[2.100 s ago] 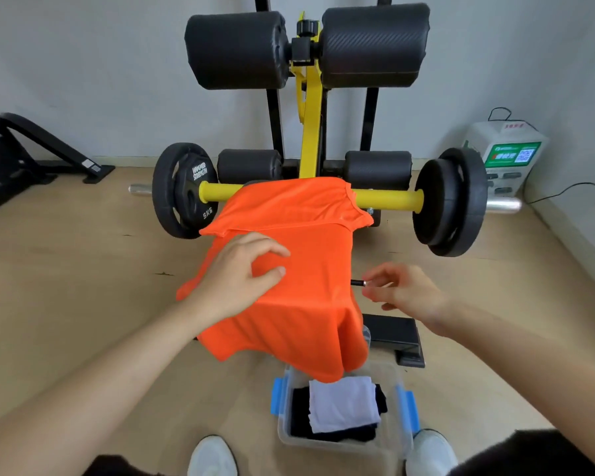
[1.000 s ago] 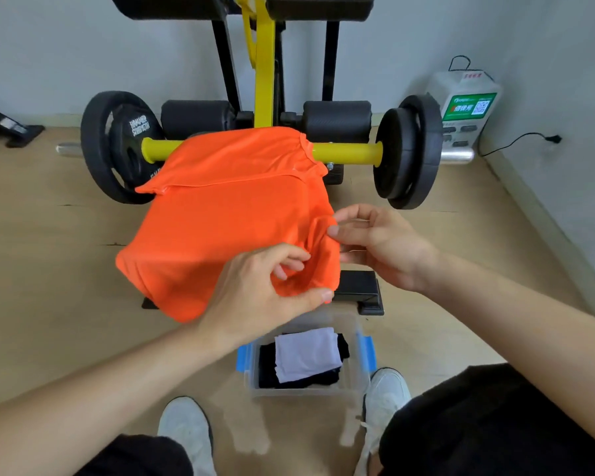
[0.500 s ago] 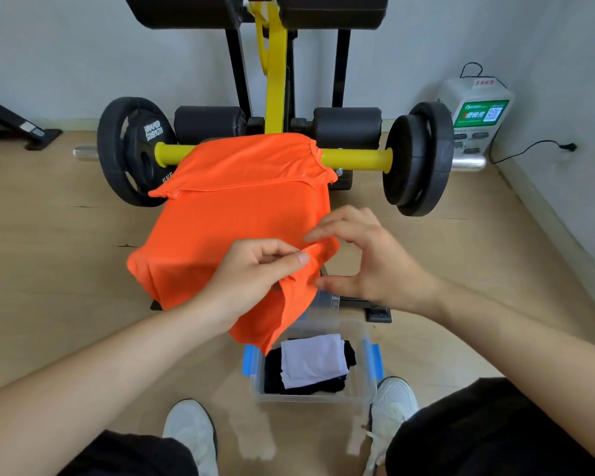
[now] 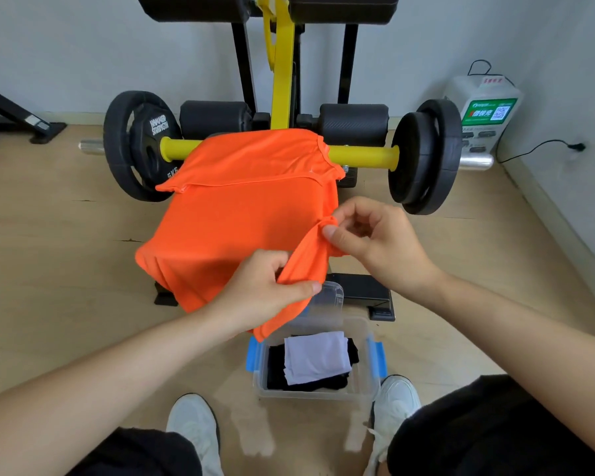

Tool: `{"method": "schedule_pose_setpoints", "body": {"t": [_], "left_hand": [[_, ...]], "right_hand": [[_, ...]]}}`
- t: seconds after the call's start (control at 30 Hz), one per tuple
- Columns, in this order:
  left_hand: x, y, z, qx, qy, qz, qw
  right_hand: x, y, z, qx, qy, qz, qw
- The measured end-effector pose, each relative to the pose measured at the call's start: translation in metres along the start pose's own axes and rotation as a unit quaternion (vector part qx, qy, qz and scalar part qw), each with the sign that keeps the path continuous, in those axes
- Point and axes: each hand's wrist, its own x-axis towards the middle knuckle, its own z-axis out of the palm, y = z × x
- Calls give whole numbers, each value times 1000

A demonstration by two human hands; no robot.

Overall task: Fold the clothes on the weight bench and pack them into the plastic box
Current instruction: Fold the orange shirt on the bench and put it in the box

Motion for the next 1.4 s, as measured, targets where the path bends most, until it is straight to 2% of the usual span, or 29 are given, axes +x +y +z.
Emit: {"method": "schedule_pose_setpoints", "body": {"t": [0.07, 0.13, 0.23, 0.3, 0.6, 0.77, 0.97, 1.0, 1.07, 1.13, 1.23, 1.33, 1.4], "left_hand": [[0, -4, -5, 56, -9, 7, 998], [-3, -9, -14, 92, -64, -1, 994], [-7, -16, -26, 103, -133, -27, 985], [-8, -15, -34, 84, -133, -32, 987], [2, 1, -83, -46, -20, -92, 994], [31, 7, -102, -82, 74, -56, 992], [93, 6, -118, 10, 255, 54, 965], [102, 0, -118, 39, 266, 56, 962], [110, -13, -113, 81, 228, 27, 970], [109, -24, -111, 106, 187, 7, 977], [98, -33, -119, 134, 200, 23, 970], [74, -37, -131, 176, 182, 10, 967], [57, -41, -139, 201, 171, -13, 965]], "right_hand": [[4, 1, -5, 40, 30, 29, 998], [8, 6, -12, 61, 65, 59, 994], [16, 15, -20, 74, 98, 105, 987], [23, 22, -23, 83, 104, 137, 982], [50, 46, -22, 124, 108, 232, 959], [71, 48, -20, 130, 122, 235, 955], [116, 47, -28, 42, 210, 182, 960], [122, 49, -28, 16, 220, 187, 957], [130, 55, -23, -63, 225, 204, 951], [129, 53, -11, -143, 195, 172, 955], [122, 47, 12, -225, 112, 24, 968], [117, 39, 37, -271, 21, -101, 957], [114, 34, 54, -285, -46, -145, 946]]}}
